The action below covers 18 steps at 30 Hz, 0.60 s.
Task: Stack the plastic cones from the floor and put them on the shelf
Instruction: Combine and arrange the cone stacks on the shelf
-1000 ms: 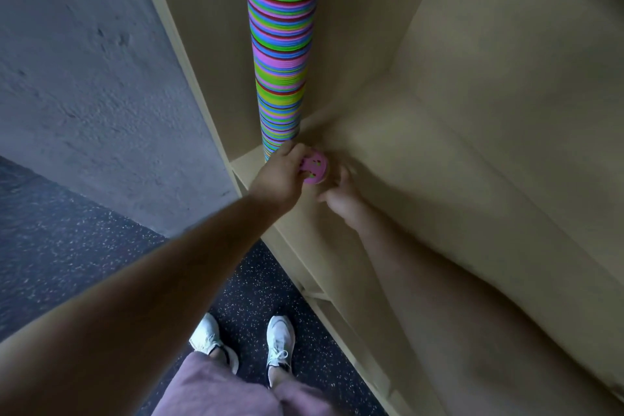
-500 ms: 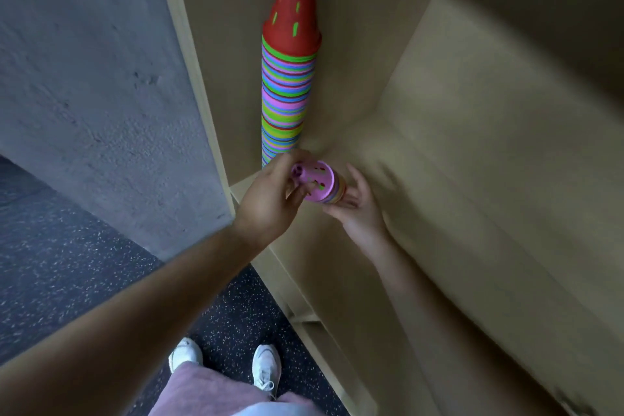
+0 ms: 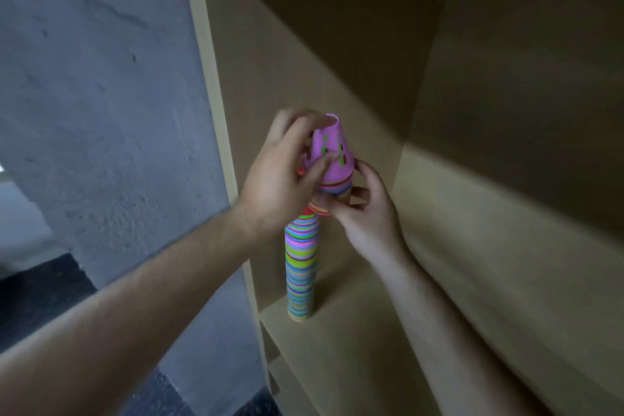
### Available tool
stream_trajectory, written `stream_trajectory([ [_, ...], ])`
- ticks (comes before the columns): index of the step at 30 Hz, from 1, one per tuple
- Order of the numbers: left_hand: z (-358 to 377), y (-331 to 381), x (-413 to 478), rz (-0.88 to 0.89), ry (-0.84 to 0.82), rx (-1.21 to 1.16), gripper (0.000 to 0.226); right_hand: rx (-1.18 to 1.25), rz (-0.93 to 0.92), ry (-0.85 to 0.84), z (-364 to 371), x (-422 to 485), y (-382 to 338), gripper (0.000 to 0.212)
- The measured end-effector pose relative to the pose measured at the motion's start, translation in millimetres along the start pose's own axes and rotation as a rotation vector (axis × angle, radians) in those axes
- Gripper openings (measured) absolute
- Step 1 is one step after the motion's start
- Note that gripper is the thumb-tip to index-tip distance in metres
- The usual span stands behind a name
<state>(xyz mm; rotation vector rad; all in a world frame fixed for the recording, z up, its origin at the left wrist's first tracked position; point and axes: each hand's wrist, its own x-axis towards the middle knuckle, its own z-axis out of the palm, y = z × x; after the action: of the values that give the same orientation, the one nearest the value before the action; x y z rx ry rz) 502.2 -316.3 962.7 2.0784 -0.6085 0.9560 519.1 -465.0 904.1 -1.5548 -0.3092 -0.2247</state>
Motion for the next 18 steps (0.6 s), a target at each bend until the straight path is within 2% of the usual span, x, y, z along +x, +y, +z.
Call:
stream_trajectory([
  [6, -24, -13, 64, -0.034, -0.005, 0.028, 0.044, -0.107, 0.034, 0.027, 24, 52, -30, 0.069],
  [10, -23, -23, 78, -0.084, -0.005, 0.016, 0.043, -0.17, 0.052, 0.035, 29, 64, -26, 0.067],
  [15, -1, -55, 35, -0.159, -0.116, 0.018, 0.045, -0.308, 0.149, 0.015, 33, 50, 22, 0.076],
  [18, 12, -71, 1, -0.238, -0.177, -0.016, 0.062, -0.38, 0.221, -0.033, 38, 34, 51, 0.095],
])
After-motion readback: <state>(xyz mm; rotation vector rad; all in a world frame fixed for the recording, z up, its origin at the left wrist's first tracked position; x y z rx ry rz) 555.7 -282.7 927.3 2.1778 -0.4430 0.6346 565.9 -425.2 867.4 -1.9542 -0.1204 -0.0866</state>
